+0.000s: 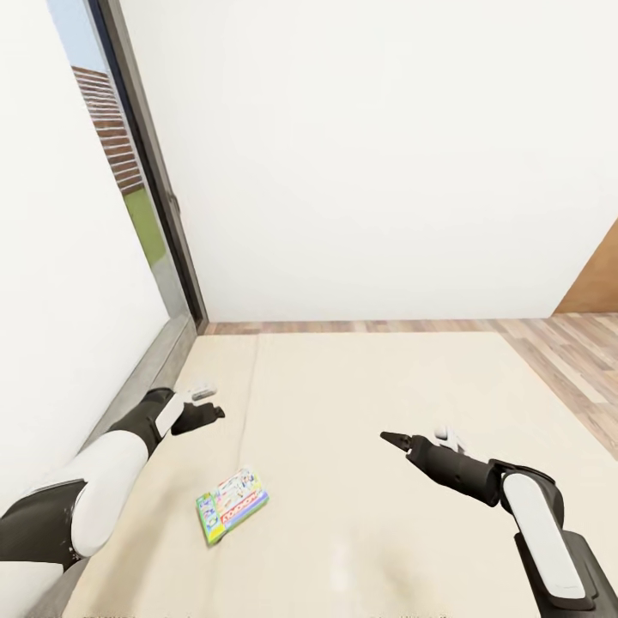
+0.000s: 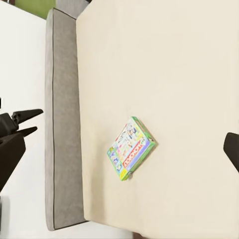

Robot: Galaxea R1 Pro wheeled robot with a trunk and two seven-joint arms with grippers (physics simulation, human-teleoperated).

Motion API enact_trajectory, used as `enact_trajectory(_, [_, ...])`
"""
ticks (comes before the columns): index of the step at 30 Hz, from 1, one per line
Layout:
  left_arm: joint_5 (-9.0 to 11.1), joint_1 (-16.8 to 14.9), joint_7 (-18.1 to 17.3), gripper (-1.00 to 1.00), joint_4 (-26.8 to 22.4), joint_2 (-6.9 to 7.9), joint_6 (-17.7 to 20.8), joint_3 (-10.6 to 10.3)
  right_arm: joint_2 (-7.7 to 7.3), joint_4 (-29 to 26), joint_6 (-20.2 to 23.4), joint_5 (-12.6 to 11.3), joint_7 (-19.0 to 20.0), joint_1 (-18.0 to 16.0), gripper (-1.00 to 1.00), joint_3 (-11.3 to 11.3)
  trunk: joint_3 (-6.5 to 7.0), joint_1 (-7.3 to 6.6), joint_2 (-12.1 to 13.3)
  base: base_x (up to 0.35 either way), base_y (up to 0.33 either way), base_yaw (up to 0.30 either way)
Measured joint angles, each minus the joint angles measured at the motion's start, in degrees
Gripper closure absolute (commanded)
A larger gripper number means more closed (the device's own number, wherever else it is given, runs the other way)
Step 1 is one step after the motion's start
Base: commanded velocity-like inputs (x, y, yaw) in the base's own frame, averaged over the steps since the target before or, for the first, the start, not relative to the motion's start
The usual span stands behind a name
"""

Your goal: Put all the toys in the child's room - the three board games (two on the bed and one on the table), the two jigsaw puzzles on the table, and the tennis ball on the table - inside the toy box on the table in the child's room.

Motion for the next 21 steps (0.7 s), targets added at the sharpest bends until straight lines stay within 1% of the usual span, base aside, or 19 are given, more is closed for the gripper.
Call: enact_trajectory(21, [0.0, 0.0, 0.0, -1.0, 0.8, 0.29, 0.1, -0.1, -0.04, 0.1, 0.2, -0.3, 0.3, -0.1, -1.0, 0.1, -1.97, 0.0, 0.0, 0.0, 0.0, 0.0])
